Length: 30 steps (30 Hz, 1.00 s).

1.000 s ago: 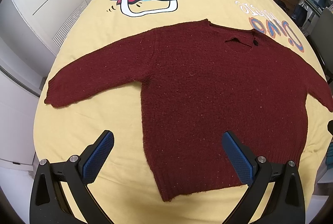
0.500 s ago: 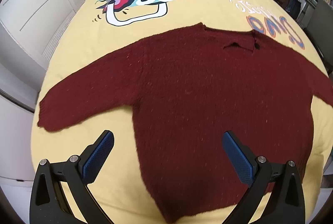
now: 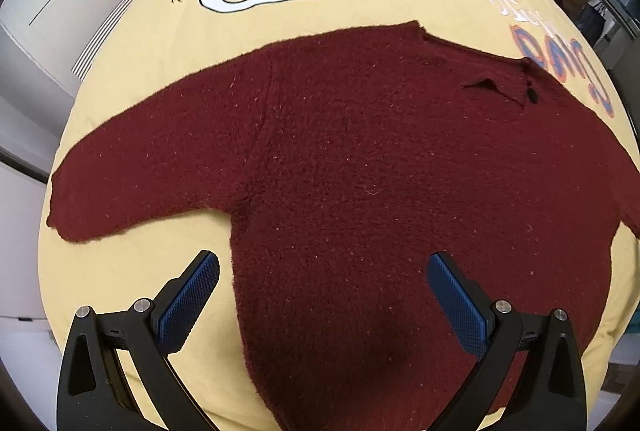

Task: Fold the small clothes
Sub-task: 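Grasp the sweater sleeve cuff with the right gripper, fold it across the body, release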

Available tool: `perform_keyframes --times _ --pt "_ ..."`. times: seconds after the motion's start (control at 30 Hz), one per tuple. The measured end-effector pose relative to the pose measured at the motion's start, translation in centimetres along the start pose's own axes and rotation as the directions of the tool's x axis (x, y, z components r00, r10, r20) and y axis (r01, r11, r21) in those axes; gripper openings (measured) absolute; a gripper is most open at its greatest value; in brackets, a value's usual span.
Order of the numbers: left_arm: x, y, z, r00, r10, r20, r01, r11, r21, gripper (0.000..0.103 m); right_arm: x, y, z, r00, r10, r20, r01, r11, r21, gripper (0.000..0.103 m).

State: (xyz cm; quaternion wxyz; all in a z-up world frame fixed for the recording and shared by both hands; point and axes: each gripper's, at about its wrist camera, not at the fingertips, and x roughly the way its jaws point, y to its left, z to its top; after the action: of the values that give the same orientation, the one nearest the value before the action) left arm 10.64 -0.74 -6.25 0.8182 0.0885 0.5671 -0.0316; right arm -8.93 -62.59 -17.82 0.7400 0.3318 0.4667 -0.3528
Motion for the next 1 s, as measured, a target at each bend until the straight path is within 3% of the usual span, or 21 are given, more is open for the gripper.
perform_keyframes --times 0.13,0.37,0.4,0.47,0.53,0.57,0.67,0.8,1.0 --pt "1.4 -0.2 0.0 1.000 0.019 -0.024 -0.018 1.000 0.018 0.102 1.9 -2.6 1.9 1.000 0.018 0.003 -0.018 0.996 0.092 0.102" --pt "3.4 0.6 -0.6 0.996 0.044 -0.078 -0.043 0.999 0.015 0.102 4.5 -2.9 3.8 0.999 -0.005 -0.043 0.010 0.994 0.106 0.102" --pt "3.6 0.8 -0.7 0.996 0.040 -0.078 -0.039 0.999 0.013 0.102 4.7 -2.9 4.2 0.999 -0.003 -0.048 0.008 0.994 0.113 0.097" --pt "4.0 1.2 -0.6 0.997 0.018 -0.081 -0.018 1.000 0.006 0.102 4.8 -2.7 5.0 0.998 0.004 -0.056 0.002 0.994 0.106 0.077" --pt "4.1 1.5 -0.9 0.996 0.025 -0.090 -0.024 1.000 0.007 0.102 4.1 -2.3 5.4 0.997 0.042 -0.061 -0.036 0.995 0.091 0.018" --pt "4.3 1.7 -1.0 0.996 0.022 -0.092 -0.021 1.000 0.009 0.102 3.8 -1.9 5.9 0.995 0.079 -0.068 -0.073 0.993 0.089 0.013" --pt "4.8 2.2 -1.1 0.996 -0.006 -0.092 0.007 1.000 0.010 0.101 1.5 0.3 7.3 0.997 0.068 -0.032 -0.068 0.997 -0.020 0.013" --pt "5.2 2.4 -0.9 0.996 -0.027 -0.085 0.029 0.999 0.022 0.101 -3.3 4.0 7.6 0.991 0.122 0.049 -0.114 0.982 -0.151 0.013" --pt "4.6 3.0 -0.6 0.998 -0.029 -0.063 0.032 0.999 0.041 0.101 -11.2 12.2 6.5 0.954 0.276 0.118 -0.227 0.921 -0.317 0.012"
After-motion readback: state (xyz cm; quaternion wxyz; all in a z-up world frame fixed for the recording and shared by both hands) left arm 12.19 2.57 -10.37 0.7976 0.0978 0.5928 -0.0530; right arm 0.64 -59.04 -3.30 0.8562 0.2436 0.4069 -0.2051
